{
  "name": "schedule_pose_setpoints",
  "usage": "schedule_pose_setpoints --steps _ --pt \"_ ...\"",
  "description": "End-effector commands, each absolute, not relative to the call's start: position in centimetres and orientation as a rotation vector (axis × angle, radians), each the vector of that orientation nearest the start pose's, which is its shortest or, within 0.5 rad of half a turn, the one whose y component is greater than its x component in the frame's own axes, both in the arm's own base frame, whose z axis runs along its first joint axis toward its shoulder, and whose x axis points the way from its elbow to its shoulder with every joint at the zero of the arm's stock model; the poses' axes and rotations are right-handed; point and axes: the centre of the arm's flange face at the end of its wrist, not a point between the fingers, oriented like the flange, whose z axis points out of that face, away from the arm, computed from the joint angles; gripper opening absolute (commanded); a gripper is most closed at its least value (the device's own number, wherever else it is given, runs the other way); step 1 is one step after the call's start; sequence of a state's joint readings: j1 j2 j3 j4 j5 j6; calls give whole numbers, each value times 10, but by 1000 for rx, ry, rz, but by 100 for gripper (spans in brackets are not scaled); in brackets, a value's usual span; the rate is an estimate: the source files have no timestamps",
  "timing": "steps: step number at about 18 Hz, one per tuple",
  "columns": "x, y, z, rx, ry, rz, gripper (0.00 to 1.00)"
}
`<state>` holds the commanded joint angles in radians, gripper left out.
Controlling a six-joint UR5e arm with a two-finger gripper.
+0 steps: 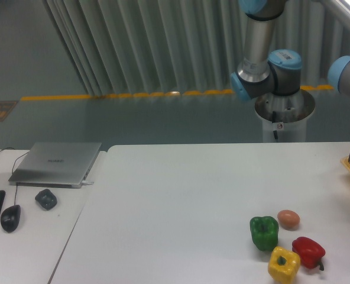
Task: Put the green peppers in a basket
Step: 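Open the gripper while holding it raised beside the yellow basket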
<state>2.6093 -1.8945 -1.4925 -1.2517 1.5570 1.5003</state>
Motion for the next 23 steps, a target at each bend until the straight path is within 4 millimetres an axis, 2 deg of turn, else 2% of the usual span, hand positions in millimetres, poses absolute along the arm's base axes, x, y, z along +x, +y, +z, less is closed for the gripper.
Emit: schedule_pose_setpoints --steps 6,10,14,19,23 --pt "-457 447 375 -3023 644 93 100" --pt "-449 467 375 -3009 530 181 100" --pt "-445 471 379 -2967 397 138 100" --pt "-444 475 387 -2851 94 15 100" --pt "-443 475 388 -2858 87 27 100"
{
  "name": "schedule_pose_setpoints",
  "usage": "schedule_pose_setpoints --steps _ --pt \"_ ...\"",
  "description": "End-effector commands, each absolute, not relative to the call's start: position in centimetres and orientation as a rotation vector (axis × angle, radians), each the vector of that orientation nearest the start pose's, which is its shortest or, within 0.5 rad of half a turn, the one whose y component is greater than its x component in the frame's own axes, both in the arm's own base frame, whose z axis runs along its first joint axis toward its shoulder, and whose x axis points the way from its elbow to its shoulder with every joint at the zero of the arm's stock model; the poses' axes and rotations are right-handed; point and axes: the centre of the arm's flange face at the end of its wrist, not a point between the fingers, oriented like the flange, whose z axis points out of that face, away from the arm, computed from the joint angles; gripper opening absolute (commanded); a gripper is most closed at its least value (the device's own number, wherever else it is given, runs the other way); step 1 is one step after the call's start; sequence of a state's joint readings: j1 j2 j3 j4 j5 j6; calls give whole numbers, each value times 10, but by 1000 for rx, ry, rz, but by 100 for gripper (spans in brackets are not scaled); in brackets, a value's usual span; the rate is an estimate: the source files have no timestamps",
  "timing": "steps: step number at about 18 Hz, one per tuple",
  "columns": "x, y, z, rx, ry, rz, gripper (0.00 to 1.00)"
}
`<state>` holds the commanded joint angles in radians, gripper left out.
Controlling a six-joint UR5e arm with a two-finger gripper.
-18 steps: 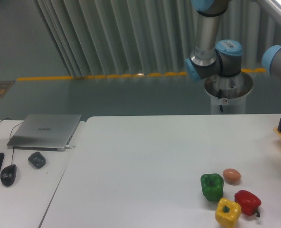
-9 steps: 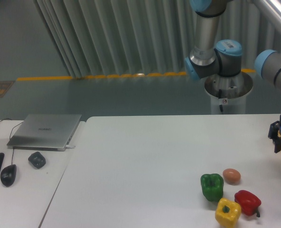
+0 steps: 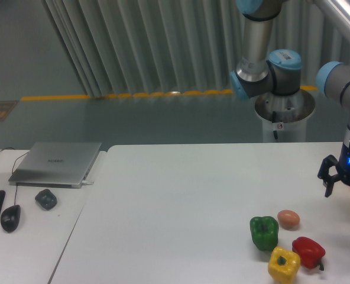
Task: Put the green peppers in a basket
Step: 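Open the gripper while holding it raised beside the yellow basket, then move the open gripper over the green bell pepper and lower it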
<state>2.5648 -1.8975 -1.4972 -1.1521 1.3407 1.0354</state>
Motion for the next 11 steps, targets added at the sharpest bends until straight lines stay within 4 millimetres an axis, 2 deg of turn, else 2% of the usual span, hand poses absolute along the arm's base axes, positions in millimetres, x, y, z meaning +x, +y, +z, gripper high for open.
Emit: schedule_pose_setpoints --steps 3,6,9,11 --pt "-447 472 388 -2855 9 16 100" --pt "-439 475 396 -2849 -84 15 100" --pt "-422 488 391 -2860 -153 -19 100" --pt "-403 496 384 -2888 -211 -27 100"
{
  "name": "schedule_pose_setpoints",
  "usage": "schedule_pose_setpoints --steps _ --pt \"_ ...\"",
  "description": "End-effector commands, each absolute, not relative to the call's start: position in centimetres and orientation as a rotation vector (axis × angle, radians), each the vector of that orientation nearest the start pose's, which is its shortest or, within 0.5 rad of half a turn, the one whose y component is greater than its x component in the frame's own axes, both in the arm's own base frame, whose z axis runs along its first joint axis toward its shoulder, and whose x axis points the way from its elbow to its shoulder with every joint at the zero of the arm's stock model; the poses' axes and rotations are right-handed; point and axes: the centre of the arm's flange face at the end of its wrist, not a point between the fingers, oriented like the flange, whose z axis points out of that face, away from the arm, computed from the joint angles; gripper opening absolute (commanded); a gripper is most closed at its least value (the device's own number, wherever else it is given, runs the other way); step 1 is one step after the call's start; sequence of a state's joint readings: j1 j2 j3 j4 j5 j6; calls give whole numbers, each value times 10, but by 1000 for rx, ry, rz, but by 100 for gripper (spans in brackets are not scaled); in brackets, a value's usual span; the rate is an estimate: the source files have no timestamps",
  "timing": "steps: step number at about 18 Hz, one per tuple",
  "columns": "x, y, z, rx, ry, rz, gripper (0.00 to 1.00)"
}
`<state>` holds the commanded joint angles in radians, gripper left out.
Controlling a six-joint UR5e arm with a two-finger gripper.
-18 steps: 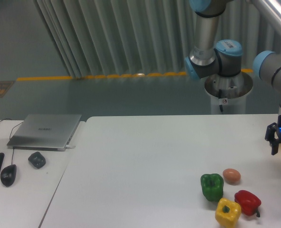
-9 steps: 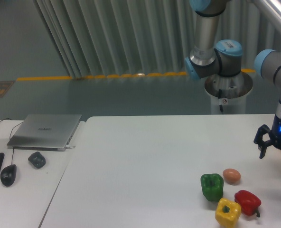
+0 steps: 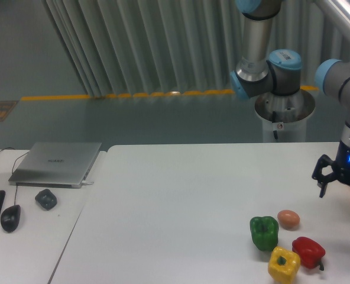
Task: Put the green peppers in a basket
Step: 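Move the open gripper over the green bell pepper and lower it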
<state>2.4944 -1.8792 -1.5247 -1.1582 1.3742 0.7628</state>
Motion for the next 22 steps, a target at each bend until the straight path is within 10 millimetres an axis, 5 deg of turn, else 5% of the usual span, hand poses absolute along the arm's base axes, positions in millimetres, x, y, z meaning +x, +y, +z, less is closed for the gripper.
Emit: schedule_pose_setpoints --steps 5,7,17,22 --pt "-357 534 366 -2952 -459 15 100" --pt "-352 539 364 -2928 -599 3 100" --pt "-308 579 360 -2868 -700 -7 100" --pt "-289 604 338 -2839 -756 -2 100"
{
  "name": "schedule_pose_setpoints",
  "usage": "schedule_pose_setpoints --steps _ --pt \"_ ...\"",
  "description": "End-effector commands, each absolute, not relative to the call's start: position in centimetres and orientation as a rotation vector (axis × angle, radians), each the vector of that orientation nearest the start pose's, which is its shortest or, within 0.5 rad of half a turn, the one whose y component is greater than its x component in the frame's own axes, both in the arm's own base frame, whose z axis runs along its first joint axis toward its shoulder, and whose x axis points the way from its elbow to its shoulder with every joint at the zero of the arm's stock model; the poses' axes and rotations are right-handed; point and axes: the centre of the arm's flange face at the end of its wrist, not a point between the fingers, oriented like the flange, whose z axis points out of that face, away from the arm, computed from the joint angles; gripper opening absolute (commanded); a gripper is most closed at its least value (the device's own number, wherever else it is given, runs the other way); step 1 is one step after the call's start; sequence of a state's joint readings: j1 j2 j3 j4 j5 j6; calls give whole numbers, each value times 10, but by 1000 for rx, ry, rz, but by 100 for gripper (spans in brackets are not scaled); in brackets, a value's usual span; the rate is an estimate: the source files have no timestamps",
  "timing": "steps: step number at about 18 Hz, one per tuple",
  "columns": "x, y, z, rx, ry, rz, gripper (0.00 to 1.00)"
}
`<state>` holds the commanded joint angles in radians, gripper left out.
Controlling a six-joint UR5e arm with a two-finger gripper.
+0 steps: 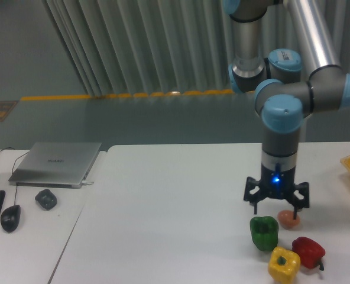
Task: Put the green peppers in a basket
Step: 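Move the open gripper over the green bell pepper and lower it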
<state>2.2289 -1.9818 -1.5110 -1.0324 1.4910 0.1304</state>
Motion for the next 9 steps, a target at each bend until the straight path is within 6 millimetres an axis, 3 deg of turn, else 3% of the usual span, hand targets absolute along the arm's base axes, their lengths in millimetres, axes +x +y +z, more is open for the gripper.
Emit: schedule_pose_setpoints --steps 4,9 --pt "-277 613 325 -2870 -734 9 100" --pt "-278 615 314 -2886 -735 6 100"
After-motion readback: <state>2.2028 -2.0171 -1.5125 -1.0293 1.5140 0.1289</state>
